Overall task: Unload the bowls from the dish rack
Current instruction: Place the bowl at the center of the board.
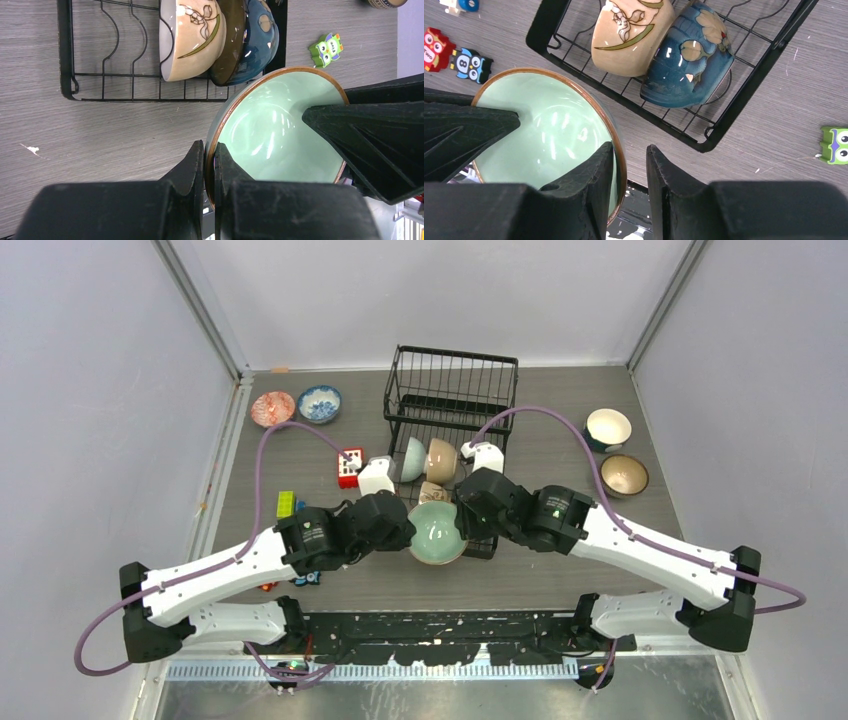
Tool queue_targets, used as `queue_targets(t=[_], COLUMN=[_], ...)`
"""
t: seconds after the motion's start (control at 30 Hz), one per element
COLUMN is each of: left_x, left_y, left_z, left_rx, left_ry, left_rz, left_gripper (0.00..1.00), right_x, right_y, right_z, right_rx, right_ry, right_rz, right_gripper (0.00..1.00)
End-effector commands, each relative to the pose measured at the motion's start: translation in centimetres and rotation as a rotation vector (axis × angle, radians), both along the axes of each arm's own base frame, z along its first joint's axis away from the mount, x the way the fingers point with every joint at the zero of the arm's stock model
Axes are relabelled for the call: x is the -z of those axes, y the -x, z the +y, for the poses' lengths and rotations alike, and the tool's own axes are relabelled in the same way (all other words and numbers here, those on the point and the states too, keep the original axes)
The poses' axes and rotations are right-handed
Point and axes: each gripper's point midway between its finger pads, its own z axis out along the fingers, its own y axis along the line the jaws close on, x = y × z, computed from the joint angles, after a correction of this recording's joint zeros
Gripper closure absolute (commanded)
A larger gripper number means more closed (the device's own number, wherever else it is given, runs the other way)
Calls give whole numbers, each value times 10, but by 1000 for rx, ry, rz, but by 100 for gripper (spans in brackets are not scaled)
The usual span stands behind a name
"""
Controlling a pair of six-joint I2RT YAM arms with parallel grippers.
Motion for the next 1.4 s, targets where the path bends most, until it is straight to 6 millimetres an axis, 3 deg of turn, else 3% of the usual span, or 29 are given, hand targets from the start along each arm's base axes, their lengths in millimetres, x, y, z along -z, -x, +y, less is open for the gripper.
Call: queue_targets(t=[0.0, 0.17, 0.3, 0.37, 0.47, 0.6, 0.77, 0.8, 0.97, 1.17, 1.23, 1.37], left_x=[-31, -31, -31, -33, -36, -48, -60, -65, -86, -88, -82, -71], left_y=[-7, -7, -7, -6, -7, -5, -3, -2, -6, -9, -10, -10], left_z=[-9, -8, -8, -8, -9, -13, -13, -12, 11, 64, 81, 102], left_rx=[-22, -24, -21, -18, -5, 42, 81, 85, 79, 58, 37, -20], left_ry=[122, 124, 125, 130, 138, 161, 168, 175, 187, 77, 48, 48], left_rz=[-47, -46, -48, -54, -67, -96, -127, -139, -263, -430, -466, -495], left_gripper=[100, 100, 100, 99, 84, 43, 13, 2, 0, 0, 0, 0], right_x=[-11, -9, -10, -14, -19, -22, -21, -23, -58, -110, -114, -102], right_y=[-6, -6, -4, -4, -3, -3, -4, -5, -14, -21, -27, -43], right_z=[1, 1, 0, 1, -1, -2, -6, -9, -47, -124, -149, -189], right_rx=[33, 34, 36, 35, 36, 37, 40, 46, 114, 264, 345, 549], right_ry=[-19, -13, -20, -30, -35, -34, -10, 0, 78, 199, 213, 173], right_rz=[-20, -15, -13, -10, -12, -14, -20, -28, -138, -254, -266, -269], right_gripper=[66, 78, 98, 99, 99, 99, 99, 99, 99, 99, 99, 99])
